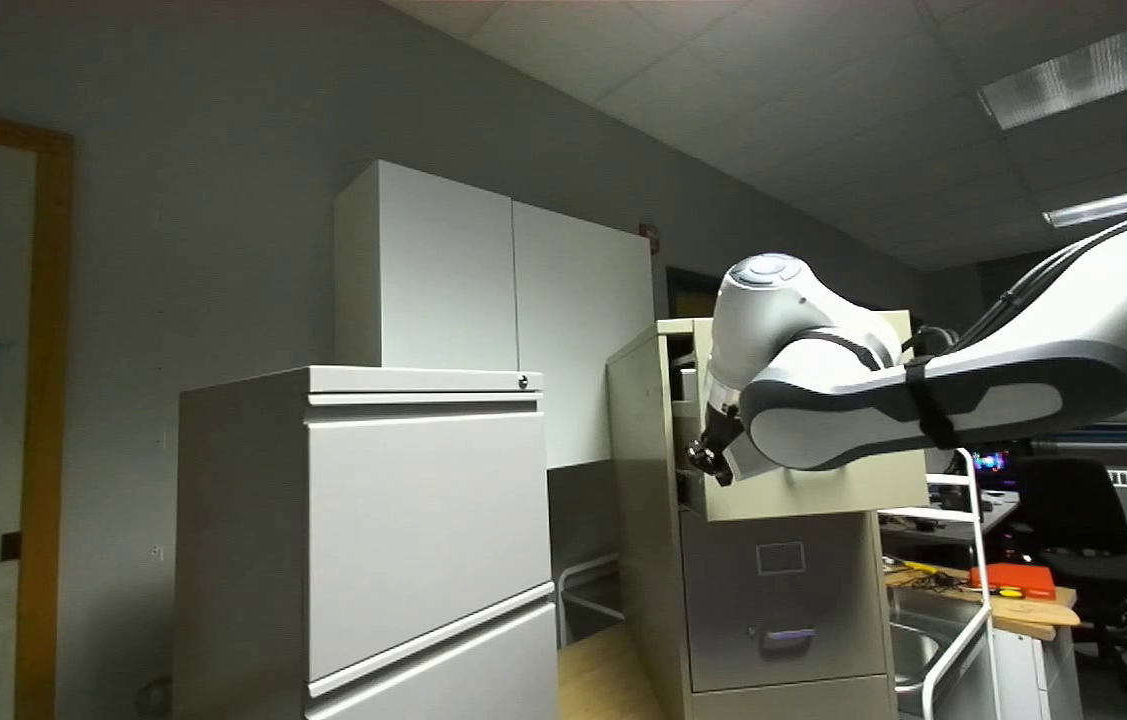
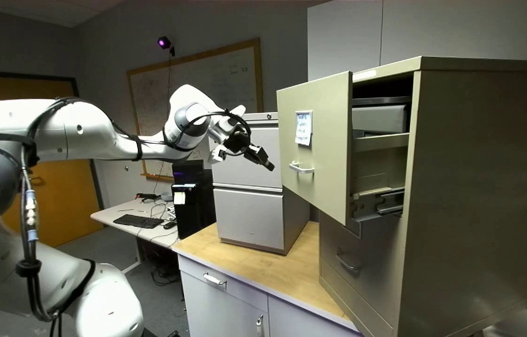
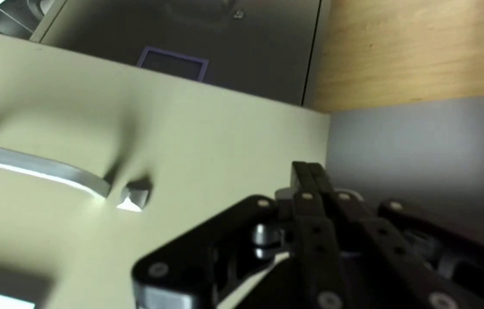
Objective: Close the upper drawer of the file cabinet
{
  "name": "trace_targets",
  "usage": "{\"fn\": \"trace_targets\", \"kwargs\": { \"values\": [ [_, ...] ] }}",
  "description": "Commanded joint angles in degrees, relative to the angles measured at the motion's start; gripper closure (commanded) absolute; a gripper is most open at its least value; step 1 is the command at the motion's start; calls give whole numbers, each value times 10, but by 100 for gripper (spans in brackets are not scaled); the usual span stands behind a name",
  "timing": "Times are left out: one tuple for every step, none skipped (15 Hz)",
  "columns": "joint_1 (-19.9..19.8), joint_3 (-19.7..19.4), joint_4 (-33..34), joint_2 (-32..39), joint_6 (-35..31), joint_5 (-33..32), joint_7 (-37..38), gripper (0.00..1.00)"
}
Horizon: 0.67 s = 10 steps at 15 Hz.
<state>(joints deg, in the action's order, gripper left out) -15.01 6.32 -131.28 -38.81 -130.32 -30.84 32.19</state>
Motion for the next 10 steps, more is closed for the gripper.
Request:
{"fn": "trace_targets", "kwargs": {
  "values": [
    [-68, 15, -1, -2, -68, -47, 81, 100],
    [-87, 18, 1, 1, -89, -62, 106, 100],
    [-105, 23, 2, 3, -108, -78, 133, 100],
    [-114, 29, -1, 3, -117, -89, 158, 100],
    [-120, 33, -2, 3, -126, -102, 180, 100],
    [-124, 37, -4, 7, -138, -115, 202, 100],
    [-123, 35, -3, 10, -147, -126, 217, 100],
    [-125, 36, -2, 17, -154, -138, 234, 100],
    [-117, 29, 2, 25, -159, -141, 238, 100],
    [-115, 27, 5, 32, -163, -148, 247, 100]
  ]
}}
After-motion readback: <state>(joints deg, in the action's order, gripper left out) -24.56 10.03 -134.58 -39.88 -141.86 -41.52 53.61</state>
